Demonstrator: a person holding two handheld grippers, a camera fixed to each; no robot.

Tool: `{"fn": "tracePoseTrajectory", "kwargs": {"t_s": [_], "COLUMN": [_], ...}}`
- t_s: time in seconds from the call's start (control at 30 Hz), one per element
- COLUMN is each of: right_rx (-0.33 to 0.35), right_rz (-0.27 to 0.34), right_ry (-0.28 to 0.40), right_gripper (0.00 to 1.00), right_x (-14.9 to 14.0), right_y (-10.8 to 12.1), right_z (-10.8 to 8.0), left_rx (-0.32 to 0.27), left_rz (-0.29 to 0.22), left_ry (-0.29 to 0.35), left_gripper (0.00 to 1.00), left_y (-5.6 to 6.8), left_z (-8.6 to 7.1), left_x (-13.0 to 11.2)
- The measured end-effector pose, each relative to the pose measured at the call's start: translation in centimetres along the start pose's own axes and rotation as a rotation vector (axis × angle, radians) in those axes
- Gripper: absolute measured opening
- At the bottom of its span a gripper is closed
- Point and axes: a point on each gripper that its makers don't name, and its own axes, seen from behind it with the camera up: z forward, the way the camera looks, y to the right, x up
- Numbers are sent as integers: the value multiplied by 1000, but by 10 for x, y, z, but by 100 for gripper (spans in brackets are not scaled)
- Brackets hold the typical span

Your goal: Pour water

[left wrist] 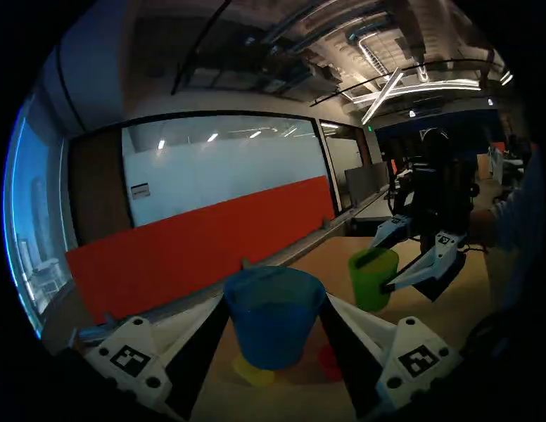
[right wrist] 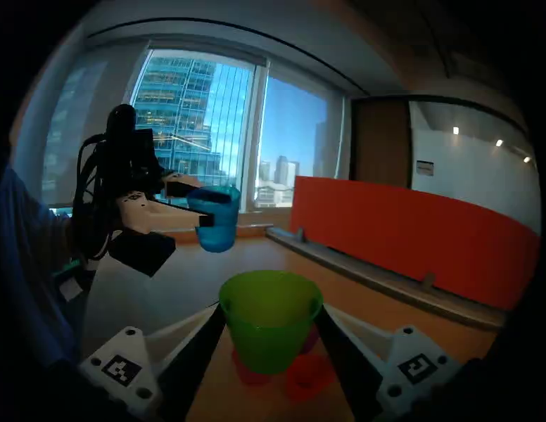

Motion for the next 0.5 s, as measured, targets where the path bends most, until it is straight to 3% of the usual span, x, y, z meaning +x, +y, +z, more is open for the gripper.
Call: {"fn": "tracePoseTrajectory", "kwargs": {"t_s": [0.5], "right_rx": [61], "right_rz": [-5], "right_ry": [9], "right_gripper": [91], "right_x": [4], "right_y": [-24], "right_z": [19], "left_rx": [38], "left_rz": [196], "left_ry": [34], "left_gripper": [86], "left_y": [-4], "left_z": [6], "left_x": [34]}}
